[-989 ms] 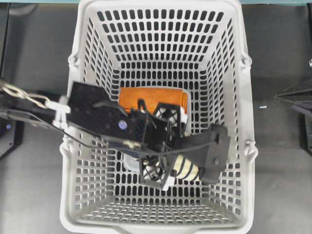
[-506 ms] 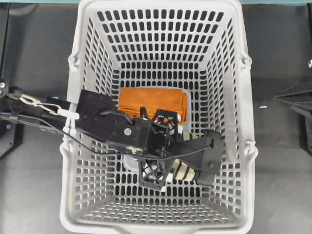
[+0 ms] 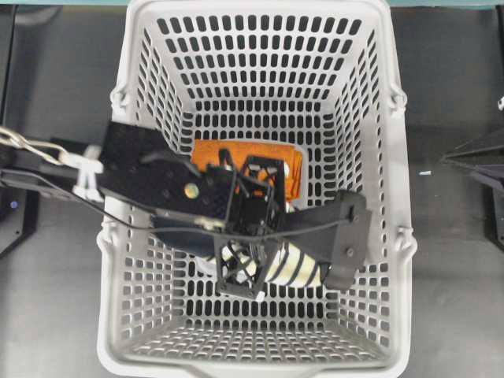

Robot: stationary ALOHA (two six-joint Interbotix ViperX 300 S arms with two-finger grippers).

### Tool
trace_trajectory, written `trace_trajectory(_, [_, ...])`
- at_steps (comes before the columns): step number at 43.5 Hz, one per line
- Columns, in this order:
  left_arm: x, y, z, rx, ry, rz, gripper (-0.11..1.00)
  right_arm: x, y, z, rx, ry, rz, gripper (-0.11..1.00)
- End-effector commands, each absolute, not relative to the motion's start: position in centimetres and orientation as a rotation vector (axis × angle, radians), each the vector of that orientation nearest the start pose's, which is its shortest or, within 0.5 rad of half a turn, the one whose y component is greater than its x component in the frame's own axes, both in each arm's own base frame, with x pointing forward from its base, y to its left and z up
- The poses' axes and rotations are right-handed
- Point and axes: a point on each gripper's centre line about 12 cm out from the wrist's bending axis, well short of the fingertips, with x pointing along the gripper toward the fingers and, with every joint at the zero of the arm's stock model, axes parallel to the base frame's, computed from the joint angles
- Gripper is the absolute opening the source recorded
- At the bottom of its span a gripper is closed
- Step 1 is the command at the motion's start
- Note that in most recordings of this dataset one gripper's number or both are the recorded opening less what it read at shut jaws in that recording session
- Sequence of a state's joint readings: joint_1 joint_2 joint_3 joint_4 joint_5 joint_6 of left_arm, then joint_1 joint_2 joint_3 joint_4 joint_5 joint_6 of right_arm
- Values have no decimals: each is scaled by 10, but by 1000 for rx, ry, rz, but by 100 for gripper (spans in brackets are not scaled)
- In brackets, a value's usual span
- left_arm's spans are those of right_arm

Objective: Pick up the slipper from the shopping basket with the left arm.
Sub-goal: 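Lower the open left gripper onto the slipper's striped heel, then close the left gripper on the slipper heel and lift it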

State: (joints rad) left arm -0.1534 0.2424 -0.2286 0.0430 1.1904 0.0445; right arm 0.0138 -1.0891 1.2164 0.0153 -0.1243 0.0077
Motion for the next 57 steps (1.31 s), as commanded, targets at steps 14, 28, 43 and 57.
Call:
trace_trajectory(14, [460, -56, 410, 143, 1059, -107, 4, 178, 2, 285, 31, -11, 11, 0])
trace_trajectory(28, [463, -47, 417, 133, 1103, -88, 4, 176, 2, 286, 31, -20, 13, 0])
trace_trajectory(43, [465, -44, 414, 125, 1108, -79, 4, 175, 2, 285, 31, -12, 13, 0])
trace_trajectory(57, [470, -45, 404, 101, 1129, -64, 4, 174, 2, 284, 29, -11, 13, 0])
